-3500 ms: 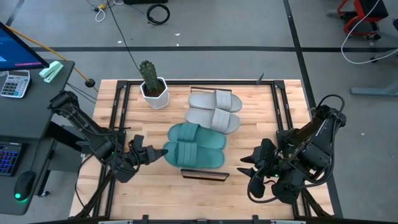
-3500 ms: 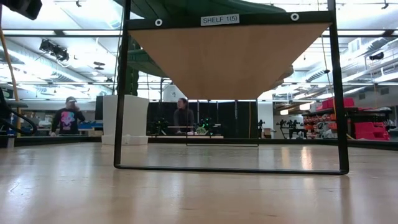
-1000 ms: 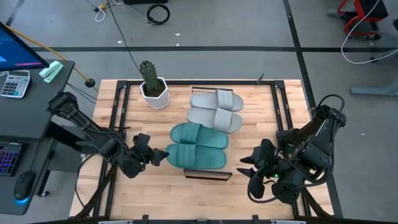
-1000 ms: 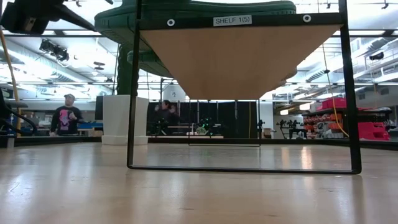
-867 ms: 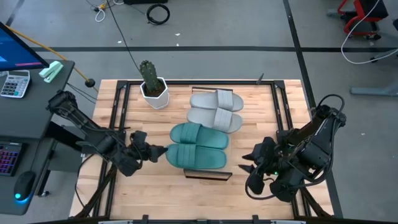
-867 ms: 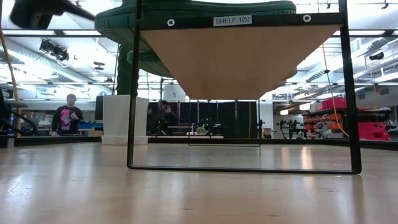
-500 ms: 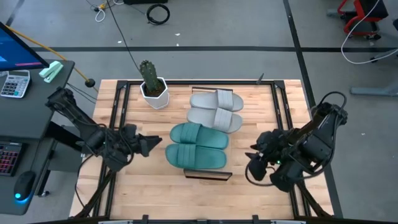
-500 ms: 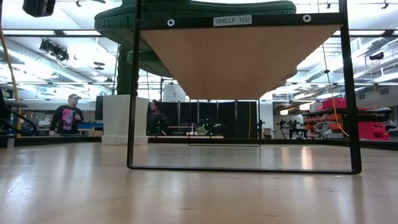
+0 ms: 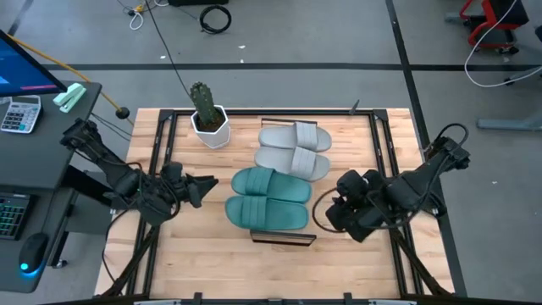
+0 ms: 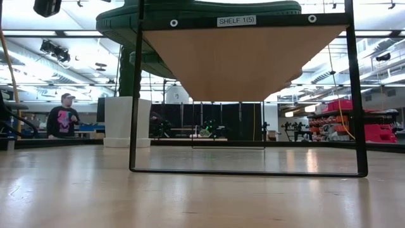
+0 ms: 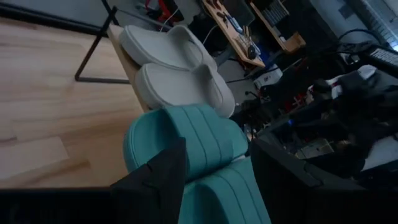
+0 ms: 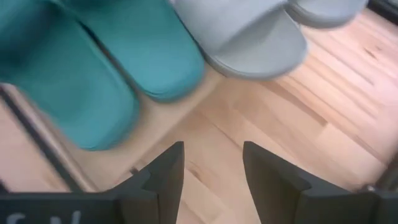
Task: Pick and place slides into the shelf
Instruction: Return to Home Position
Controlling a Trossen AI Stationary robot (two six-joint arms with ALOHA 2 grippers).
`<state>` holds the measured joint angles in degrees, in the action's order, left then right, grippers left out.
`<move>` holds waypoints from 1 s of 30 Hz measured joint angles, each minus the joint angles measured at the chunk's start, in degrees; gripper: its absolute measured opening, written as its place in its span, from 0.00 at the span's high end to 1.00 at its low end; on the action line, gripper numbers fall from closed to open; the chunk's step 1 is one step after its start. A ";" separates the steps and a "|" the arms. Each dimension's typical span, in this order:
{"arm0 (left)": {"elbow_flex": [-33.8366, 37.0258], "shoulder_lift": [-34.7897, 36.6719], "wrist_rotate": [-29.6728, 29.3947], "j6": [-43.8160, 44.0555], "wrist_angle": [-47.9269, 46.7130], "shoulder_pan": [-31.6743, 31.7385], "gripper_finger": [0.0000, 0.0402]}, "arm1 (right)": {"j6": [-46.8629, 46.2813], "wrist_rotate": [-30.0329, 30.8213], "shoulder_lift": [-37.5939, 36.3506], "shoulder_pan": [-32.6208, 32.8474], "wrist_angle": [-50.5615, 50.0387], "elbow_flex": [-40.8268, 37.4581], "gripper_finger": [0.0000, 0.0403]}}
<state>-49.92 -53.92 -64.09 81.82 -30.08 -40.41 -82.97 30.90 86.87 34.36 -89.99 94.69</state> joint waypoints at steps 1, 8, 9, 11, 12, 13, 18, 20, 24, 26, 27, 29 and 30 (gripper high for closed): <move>-0.01 0.53 0.00 -0.51 0.02 0.22 0.54 | 0.01 -0.74 -0.30 -0.51 -0.07 -0.92 0.57; -0.01 4.75 0.02 -6.06 -0.04 1.64 0.56 | -0.03 -1.44 -4.10 -2.60 0.00 -3.62 0.57; -0.01 5.47 0.02 -6.86 -0.03 1.83 0.56 | -0.13 -1.34 -4.90 -2.80 0.01 -3.87 0.57; 0.01 6.89 0.00 -9.29 0.00 2.17 0.56 | -0.86 -1.05 -6.48 -3.08 -0.08 -4.27 0.57; 0.00 7.63 0.02 -10.75 0.02 2.33 0.56 | -1.05 -0.82 -7.35 -3.19 0.04 -4.59 0.57; 0.01 8.31 0.01 -12.29 0.03 2.39 0.56 | -1.30 -0.81 -8.21 -3.20 0.02 -4.96 0.57; 0.00 11.02 0.26 -22.79 0.58 2.34 0.57 | -0.70 -0.77 -11.98 -3.07 -0.01 -6.42 0.57; 0.01 11.75 0.69 -27.29 1.34 2.35 0.58 | -0.59 -0.75 -13.33 -3.09 0.00 -6.68 0.57; -0.01 12.70 2.38 -36.45 4.77 2.39 0.62 | 0.86 -0.24 -15.14 -3.14 -0.05 -6.92 0.57; -0.01 12.83 3.83 -40.41 6.44 2.42 0.65 | 1.57 0.15 -15.57 -3.19 -0.05 -6.94 0.57; -0.01 12.84 5.02 -42.03 7.27 2.75 0.67 | 1.61 0.15 -15.66 -3.48 -0.05 -6.94 0.57; 0.08 12.73 9.06 -44.35 9.10 4.32 0.71 | 1.62 0.10 -15.74 -4.25 -0.03 -6.94 0.57; 0.50 12.67 11.89 -45.58 11.71 5.45 0.73 | 1.59 0.09 -15.74 -4.55 -0.04 -6.94 0.57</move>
<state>-49.42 -41.25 -52.20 36.25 -18.37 -34.96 -81.39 30.98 71.13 29.81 -90.02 87.74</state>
